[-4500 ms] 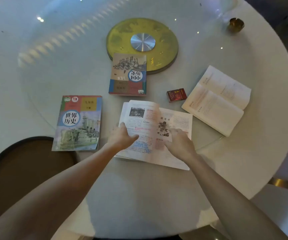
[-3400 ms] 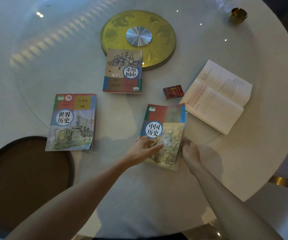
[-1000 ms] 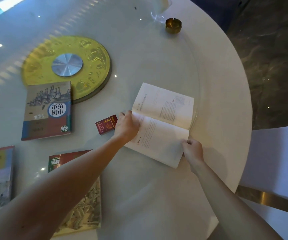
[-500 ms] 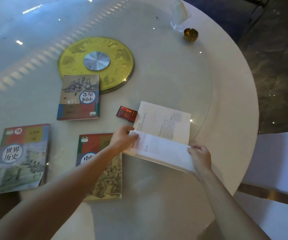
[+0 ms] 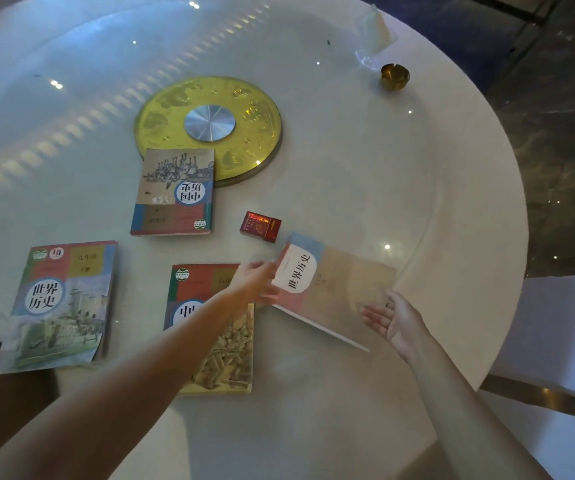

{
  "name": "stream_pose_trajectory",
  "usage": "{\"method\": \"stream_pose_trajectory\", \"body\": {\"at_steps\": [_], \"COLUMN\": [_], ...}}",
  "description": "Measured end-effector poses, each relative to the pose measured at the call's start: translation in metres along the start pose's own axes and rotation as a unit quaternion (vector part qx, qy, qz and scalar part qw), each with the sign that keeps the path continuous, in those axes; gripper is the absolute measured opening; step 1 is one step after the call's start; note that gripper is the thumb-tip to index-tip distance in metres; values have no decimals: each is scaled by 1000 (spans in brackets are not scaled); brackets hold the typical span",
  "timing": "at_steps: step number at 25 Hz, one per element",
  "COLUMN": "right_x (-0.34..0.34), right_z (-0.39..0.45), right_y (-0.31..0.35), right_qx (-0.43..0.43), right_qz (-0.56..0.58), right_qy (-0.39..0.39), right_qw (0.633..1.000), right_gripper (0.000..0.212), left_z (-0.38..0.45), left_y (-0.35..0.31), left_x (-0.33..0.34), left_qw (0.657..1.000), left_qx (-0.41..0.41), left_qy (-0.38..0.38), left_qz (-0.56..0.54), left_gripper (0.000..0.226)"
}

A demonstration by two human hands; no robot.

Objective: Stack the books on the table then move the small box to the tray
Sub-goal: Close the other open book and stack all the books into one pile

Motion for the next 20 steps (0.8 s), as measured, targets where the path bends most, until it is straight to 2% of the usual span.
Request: {"method": "stream_pose_trajectory", "body": {"at_steps": [2,4,5,7,8,10,12,13,15,17,20], "right_x": [-4,-10,-11,-5,4,28,49,54,54,47,26], "right_z": [11,22,25,24,23,27,37,43,51,49,43], "right_y": [1,6,12,31,40,49,48,46,46,52,45], "right_qx": [-5,-47,-86,-165,-208,-288,-316,-315,-306,-297,-247], "right_qz": [-86,-241,-340,-530,-576,-613,-663,-686,-713,-721,-697], "right_qy": [-21,-57,-86,-159,-175,-117,-33,-13,-26,-64,-82], "right_qw": [996,968,932,817,771,727,678,656,630,623,668], "right_gripper": [23,32,36,48,56,74,85,84,75,67,60], "left_z": [3,2,0,2,4,1,0,0,-4,-1,-3], "left_y": [16,39,49,67,73,74,72,71,66,66,61], "left_x": [16,38,48,64,68,74,79,82,83,82,81], "left_qw": [999,996,994,988,983,969,957,954,949,952,968], "left_qx": [-30,-75,-99,-130,-140,-159,-167,-172,-178,-181,-162], "left_qy": [-31,-41,-46,-79,-108,-150,-159,-154,-148,-153,-146], "left_qz": [27,33,24,-16,-45,-118,-174,-192,-214,-193,-125], "left_gripper": [36,35,35,46,52,52,42,33,23,28,30]}}
Point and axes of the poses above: each hand's wrist, its own z-axis towards the middle knuckle, its own x-axis out of the palm, y = z × x, the point moved 5 cm from there along z, towards the middle knuckle, and after that the axes turned 2 degrees about -y, right-handed, at the moved point
